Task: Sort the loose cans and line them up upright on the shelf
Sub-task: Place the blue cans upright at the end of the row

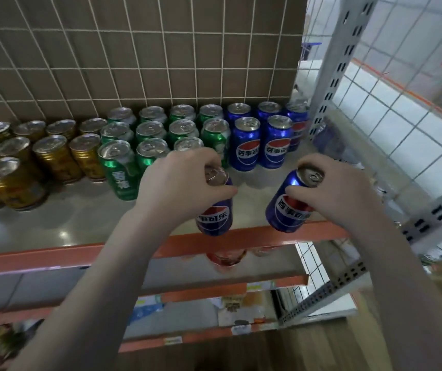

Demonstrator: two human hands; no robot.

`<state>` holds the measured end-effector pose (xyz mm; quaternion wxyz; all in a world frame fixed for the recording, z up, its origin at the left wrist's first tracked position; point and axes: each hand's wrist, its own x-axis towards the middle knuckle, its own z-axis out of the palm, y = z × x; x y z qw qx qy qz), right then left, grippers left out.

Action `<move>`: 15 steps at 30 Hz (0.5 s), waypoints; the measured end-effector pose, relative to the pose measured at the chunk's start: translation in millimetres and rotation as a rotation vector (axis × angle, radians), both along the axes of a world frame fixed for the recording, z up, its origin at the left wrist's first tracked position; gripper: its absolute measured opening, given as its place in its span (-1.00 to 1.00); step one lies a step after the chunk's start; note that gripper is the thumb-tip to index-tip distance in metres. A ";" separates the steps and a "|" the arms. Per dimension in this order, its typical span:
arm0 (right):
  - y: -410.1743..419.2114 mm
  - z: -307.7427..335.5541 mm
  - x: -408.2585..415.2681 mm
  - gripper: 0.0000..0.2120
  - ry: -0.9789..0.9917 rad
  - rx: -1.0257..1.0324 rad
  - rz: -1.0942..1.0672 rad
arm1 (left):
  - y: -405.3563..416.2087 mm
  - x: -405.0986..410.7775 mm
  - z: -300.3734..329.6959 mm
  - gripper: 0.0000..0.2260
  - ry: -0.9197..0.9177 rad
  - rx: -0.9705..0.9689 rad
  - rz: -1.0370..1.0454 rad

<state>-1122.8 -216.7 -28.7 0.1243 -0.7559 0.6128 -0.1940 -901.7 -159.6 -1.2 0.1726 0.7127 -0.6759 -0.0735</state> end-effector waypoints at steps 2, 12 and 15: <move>-11.4 0.8 -8.3 -0.64 0.016 0.023 -0.003 | -7.5 -6.7 -0.8 -0.64 0.006 -0.002 -0.013; -95.3 23.8 -27.7 -0.55 0.076 0.105 -0.016 | -60.0 -26.5 -3.1 -0.61 0.007 -0.016 -0.081; -125.4 22.5 -30.6 -0.47 0.101 0.131 0.004 | -70.8 -31.9 -6.9 -0.61 0.002 -0.001 -0.059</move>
